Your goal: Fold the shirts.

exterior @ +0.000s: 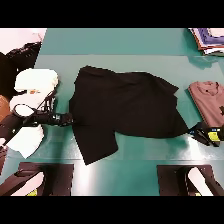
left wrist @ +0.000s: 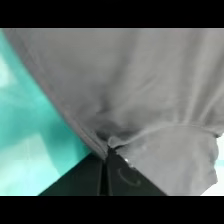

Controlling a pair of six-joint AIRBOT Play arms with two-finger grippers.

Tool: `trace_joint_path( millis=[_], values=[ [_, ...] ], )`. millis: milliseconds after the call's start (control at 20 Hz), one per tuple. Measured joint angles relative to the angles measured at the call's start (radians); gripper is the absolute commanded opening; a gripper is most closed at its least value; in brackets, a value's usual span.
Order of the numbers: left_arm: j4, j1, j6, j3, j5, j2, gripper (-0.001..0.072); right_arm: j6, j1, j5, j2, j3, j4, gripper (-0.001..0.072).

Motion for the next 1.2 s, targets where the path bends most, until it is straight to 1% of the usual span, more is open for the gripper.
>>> trace_joint_path(
  millis=[200,350,550,600,650,750,800,1000,1100,1200],
  values=[
    [-0.005,-0.002,0.007,0.04,-0.027,0.0,0.0027,-0.008,-0.027,-0.092,-0.024,-0.049,0.014,0.0445],
    [-0.005,-0.002,0.008,0.05,-0.038,0.0,0.0027,-0.032,-0.033,-0.124,-0.105,-0.04,0.062,0.0429],
    [-0.005,-0.002,0.009,0.054,-0.051,0.0,0.0027,-0.054,-0.006,-0.144,-0.231,0.013,0.124,0.0427],
    [-0.005,-0.002,0.009,0.055,-0.057,0.0,0.0027,-0.057,0.01,-0.142,-0.254,0.024,0.132,0.0354],
    [-0.005,-0.002,0.01,0.055,-0.062,0.0,0.0027,-0.06,0.028,-0.143,-0.274,0.033,0.14,0.0227],
    [-0.004,-0.002,0.01,0.056,-0.072,0.0,0.0026,-0.061,0.065,-0.16,-0.303,0.045,0.135,0.0037],
    [-0.003,-0.002,0.01,0.057,-0.077,0.001,0.0026,-0.063,0.084,-0.171,-0.309,0.048,0.137,0.0018],
    [0.032,-0.001,-0.002,0.107,-0.112,0.046,0.0026,-0.064,0.143,-0.182,-0.243,0.075,0.142,0.0017],
    [0.072,0.0,-0.026,0.192,-0.127,0.089,0.0026,-0.065,0.166,-0.177,-0.173,0.141,0.145,0.0017],
    [0.1,0.0,-0.042,0.33,-0.151,0.13,0.0026,-0.059,0.196,-0.169,-0.099,0.257,0.15,0.0017]
  ],
)
